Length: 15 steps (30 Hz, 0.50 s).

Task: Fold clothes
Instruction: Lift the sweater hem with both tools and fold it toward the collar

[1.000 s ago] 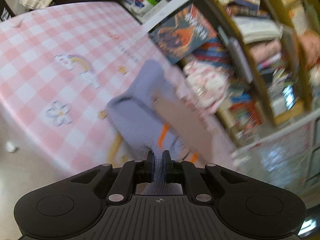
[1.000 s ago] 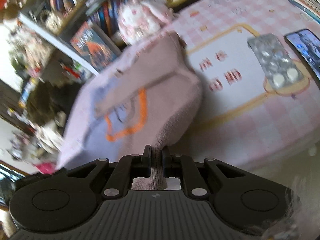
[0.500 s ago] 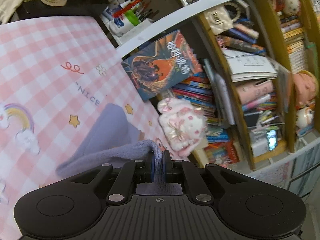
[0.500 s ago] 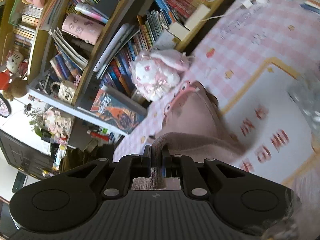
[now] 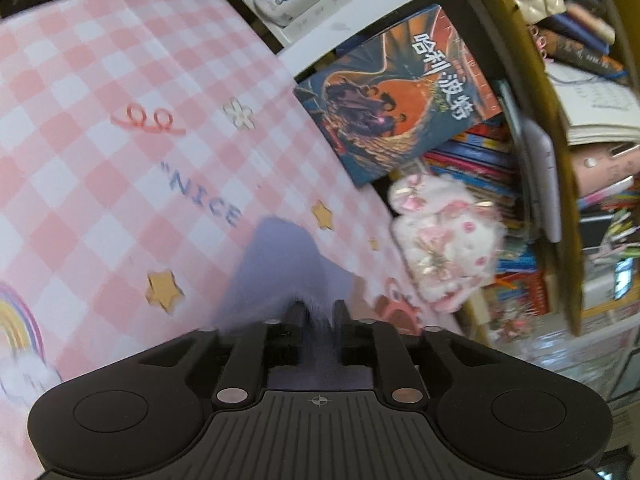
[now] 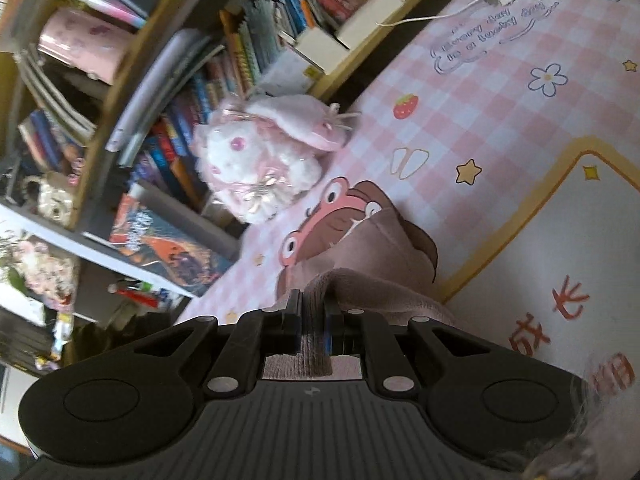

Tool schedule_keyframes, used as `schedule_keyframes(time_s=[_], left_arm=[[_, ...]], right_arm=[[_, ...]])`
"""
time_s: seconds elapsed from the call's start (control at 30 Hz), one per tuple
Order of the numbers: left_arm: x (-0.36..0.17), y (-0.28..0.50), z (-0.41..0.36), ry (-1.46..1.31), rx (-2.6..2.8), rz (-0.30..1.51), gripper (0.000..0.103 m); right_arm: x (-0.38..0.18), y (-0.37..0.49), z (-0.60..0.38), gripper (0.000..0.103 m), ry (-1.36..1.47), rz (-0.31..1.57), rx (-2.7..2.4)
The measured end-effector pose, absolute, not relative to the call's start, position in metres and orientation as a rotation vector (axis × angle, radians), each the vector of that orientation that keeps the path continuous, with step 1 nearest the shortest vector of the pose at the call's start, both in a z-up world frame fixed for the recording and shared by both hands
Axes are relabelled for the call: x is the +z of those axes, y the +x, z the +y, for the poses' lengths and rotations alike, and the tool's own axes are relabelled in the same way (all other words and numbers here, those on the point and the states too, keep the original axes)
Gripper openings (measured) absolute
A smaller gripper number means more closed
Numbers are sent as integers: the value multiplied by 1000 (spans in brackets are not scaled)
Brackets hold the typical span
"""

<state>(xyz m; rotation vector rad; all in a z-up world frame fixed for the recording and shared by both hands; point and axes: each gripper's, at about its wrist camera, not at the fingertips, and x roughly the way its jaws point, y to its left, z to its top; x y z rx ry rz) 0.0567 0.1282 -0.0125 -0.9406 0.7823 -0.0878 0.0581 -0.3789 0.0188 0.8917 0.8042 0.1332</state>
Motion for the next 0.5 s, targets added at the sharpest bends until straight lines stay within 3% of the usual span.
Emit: schedule_keyframes(time_s=[0.03,0.07,0.1,0.33,0.5], left_arm=[[-11,59,132,-907,-71,781,38],[-10,60,137,-870,-58,777,42],[-8,62,141,-832,-46,773,47],[1,71,129,-501,-79,767,56],[0,79,81,-258,-183,748,56]], right_arm=[[17,62,-378,19,885,806,113],[17,64,-379,39,867,794,78],[19,66,-380,46,847,779,40],[24,78,-377,49,576,773,6],[17,85,-365,48,478,806,46]])
